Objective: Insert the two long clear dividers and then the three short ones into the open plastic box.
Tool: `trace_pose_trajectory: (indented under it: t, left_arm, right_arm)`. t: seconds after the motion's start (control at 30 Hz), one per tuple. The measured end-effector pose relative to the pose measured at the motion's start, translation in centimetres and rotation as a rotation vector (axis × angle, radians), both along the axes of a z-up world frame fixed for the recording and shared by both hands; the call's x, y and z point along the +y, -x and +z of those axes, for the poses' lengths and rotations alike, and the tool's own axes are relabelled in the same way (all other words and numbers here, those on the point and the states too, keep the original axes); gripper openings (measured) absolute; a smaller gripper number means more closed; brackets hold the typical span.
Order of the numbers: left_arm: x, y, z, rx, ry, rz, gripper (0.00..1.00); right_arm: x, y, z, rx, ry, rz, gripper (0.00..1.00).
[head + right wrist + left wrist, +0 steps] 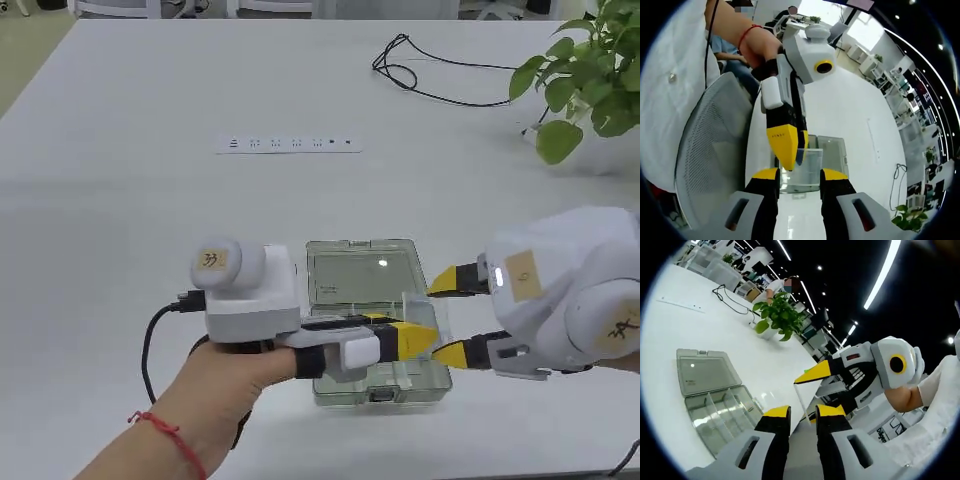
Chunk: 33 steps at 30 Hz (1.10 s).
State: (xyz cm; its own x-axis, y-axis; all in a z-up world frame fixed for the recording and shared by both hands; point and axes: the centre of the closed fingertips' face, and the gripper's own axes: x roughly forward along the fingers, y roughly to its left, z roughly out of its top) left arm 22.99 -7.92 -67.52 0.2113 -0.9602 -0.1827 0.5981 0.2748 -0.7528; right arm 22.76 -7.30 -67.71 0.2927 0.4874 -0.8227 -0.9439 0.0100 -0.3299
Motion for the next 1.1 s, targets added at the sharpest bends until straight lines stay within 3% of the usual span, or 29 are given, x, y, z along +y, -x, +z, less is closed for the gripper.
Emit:
trace_pose_trajectory:
  t: [0.33,0.53,0.77,0.83,0.87,0.9,0.93,0.97,1.1]
  left_arm:
    - [-0.02,0.05,-0.04,0.004,0.008,-0.004,0.01]
    - [-0.05,0.15,-0.29,0.041,0.018,0.003,0.00]
    - [0.12,0.04,-0.41,0.060,0.029,0.023,0.00]
    - [0.28,-0.06,-0.76,0.047,0.007,0.030,0.00]
    - [0.24,-0.44,-0.51,0.017,0.021,0.040,0.00]
    - [0.41,-0.25,-0.57,0.048,0.024,0.037,0.00]
    - [0.43,-0.20,-0.50,0.054,0.031,0.036,0.00]
    - [0.46,-0.18,-0.44,0.047,0.030,0.035,0.00]
    - [0.69,0.05,-0.59,-0.059,-0.013,0.002,0.00]
  right_arm:
    - [0.14,0.08,0.04,-0.008,0.012,0.010,0.33]
    - [0.15,0.14,-0.17,-0.009,0.023,0.015,0.33]
    - [0.30,0.10,-0.20,-0.015,0.022,0.018,0.33]
    - [0.35,-0.01,-0.13,-0.015,0.017,0.010,0.33]
    - [0.39,-0.01,-0.07,-0.012,0.014,0.008,0.33]
    - [0.47,0.01,0.00,-0.004,0.005,0.003,0.34]
    - [0.47,-0.01,0.03,-0.003,0.004,0.000,0.35]
    - [0.44,-0.04,0.07,-0.002,0.002,-0.003,0.36]
    - [0.32,-0.21,0.66,0.022,-0.033,-0.018,0.35]
